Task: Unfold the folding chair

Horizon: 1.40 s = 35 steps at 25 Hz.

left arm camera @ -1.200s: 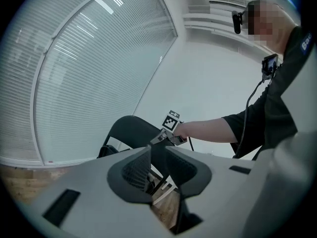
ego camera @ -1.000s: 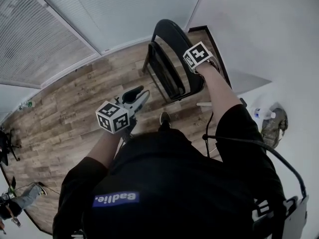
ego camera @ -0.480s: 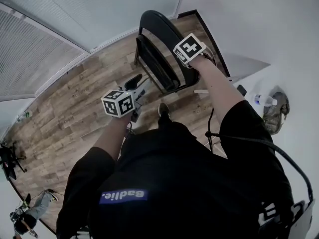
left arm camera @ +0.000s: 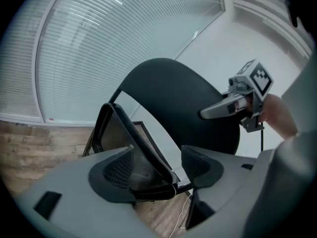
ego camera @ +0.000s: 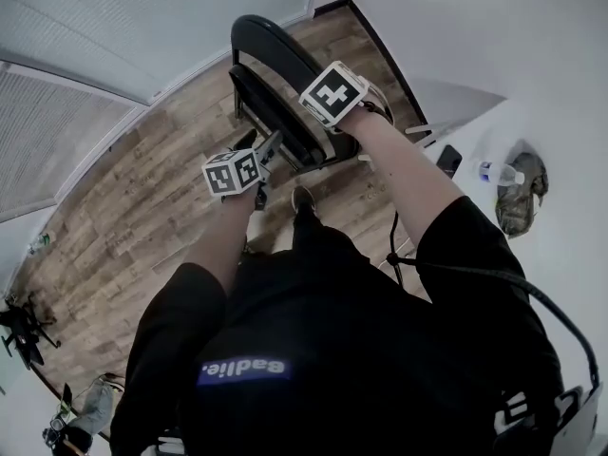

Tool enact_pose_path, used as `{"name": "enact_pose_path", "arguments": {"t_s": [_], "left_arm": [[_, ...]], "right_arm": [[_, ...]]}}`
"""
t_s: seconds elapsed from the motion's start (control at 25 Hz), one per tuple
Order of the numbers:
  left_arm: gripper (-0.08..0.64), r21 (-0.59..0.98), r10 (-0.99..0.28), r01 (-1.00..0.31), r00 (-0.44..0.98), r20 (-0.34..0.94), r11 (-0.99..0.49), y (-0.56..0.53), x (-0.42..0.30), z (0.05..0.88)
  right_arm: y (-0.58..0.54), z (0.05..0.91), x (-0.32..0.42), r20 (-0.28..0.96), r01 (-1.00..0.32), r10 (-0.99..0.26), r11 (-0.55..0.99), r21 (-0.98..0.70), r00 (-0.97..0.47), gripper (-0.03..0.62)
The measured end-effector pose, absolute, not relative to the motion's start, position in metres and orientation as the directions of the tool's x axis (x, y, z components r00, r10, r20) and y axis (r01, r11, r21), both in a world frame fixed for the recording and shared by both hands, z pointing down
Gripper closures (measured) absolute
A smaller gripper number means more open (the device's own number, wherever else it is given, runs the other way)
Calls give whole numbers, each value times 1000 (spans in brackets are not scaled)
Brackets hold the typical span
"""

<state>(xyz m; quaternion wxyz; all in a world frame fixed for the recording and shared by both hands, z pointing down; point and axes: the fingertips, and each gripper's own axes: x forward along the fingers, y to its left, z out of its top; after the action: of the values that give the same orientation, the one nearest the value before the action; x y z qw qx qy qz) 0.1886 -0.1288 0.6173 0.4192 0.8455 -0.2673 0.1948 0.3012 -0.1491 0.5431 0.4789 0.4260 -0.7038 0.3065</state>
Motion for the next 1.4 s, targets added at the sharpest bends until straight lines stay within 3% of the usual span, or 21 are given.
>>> {"name": "enact_pose_path", "arguments": {"t_s": [0.52,1.04,1.4], "left_arm": [[242,633,-275,-702,711,647,-326,-146,239,707],[244,559,-214,-741,655,725,-372,-148,262,747],[245,620,-206,-693,711,672,-368,-139,242,743]], "right_arm": [[-147,541,294,929,-885,-307,464,-43,-206,476],[-137,540,265,918,-854,-287,513,-93,-273,480],[-130,539,246,920,-845,-286,528,-83,-269,482]]}}
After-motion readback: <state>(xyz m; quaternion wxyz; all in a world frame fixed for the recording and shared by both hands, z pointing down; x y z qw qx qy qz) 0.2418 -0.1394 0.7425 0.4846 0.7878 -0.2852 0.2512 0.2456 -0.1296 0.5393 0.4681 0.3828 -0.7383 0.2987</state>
